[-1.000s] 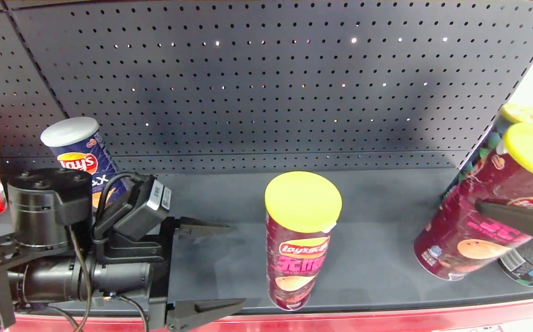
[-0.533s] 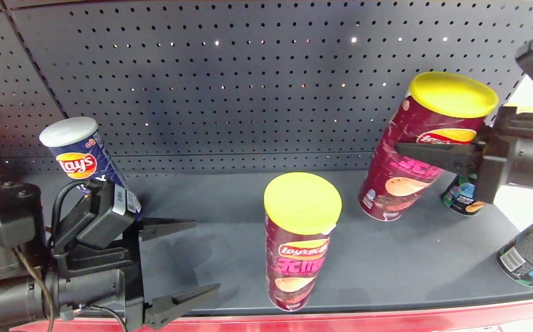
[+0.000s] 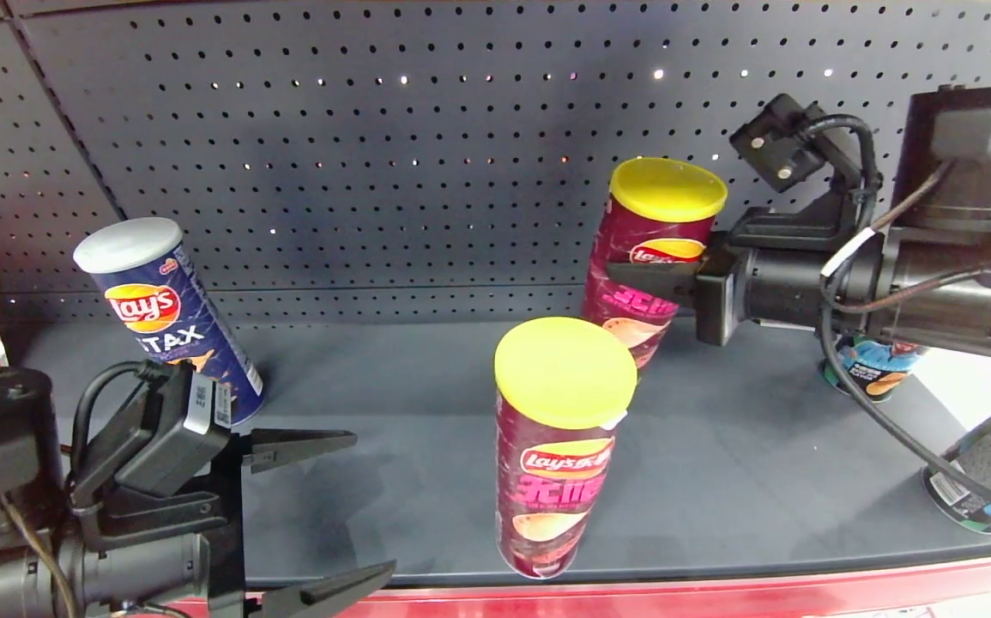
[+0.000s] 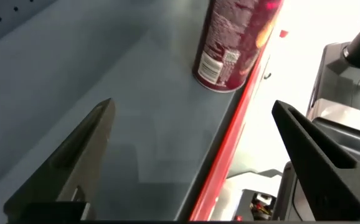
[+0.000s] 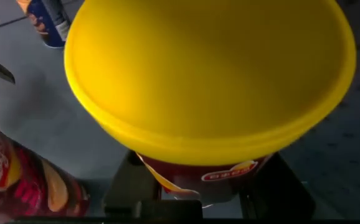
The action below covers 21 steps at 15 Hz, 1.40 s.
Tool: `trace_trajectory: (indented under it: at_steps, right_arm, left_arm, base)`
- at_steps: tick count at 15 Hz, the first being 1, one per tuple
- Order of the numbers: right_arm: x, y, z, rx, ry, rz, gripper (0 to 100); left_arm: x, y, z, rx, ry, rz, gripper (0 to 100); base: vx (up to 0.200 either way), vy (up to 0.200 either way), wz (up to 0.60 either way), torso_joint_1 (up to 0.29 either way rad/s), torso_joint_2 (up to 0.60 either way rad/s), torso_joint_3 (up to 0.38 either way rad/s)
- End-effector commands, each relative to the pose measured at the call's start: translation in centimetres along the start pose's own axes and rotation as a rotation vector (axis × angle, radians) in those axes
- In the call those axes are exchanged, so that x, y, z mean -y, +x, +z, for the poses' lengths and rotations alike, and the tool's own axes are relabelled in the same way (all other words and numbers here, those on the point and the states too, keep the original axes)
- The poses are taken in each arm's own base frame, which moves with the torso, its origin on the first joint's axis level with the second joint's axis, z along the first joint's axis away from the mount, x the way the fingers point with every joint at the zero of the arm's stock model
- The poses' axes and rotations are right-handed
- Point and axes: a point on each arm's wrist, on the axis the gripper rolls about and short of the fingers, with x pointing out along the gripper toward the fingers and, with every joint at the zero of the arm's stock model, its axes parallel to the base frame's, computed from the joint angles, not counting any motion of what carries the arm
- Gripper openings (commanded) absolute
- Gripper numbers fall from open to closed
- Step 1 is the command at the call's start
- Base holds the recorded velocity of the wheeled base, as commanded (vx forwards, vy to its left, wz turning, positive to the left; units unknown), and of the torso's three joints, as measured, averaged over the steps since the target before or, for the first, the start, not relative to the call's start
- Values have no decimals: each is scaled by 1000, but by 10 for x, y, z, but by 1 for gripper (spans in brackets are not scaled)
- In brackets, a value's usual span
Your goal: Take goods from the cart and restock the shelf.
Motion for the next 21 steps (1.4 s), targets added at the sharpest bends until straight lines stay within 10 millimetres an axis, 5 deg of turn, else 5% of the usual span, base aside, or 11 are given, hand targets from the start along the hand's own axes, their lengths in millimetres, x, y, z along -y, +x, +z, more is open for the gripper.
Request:
trace_trajectory:
  at_steps: [1,18,19,21]
  right_arm:
    - [-5,17,-6,-28,7,27,0]
    - [-9,35,-20,-81,23,56,0]
    - [-9,35,-21,-85,24,55,100]
    - [-10,34,-20,-83,30,54,100]
  left_arm:
    - [1,-1,-2,-6,-4,-2,100]
    - [2,-1,-5,-13,-24,-4,100]
    - [2,-1,-5,-15,-25,-5,100]
    - [2,-1,-5,-15,-25,-5,100]
  base:
    - [0,0,0,0,0,0]
    - [0,0,0,0,0,0]
    - [0,0,0,0,0,0]
    - [0,0,0,0,0,0]
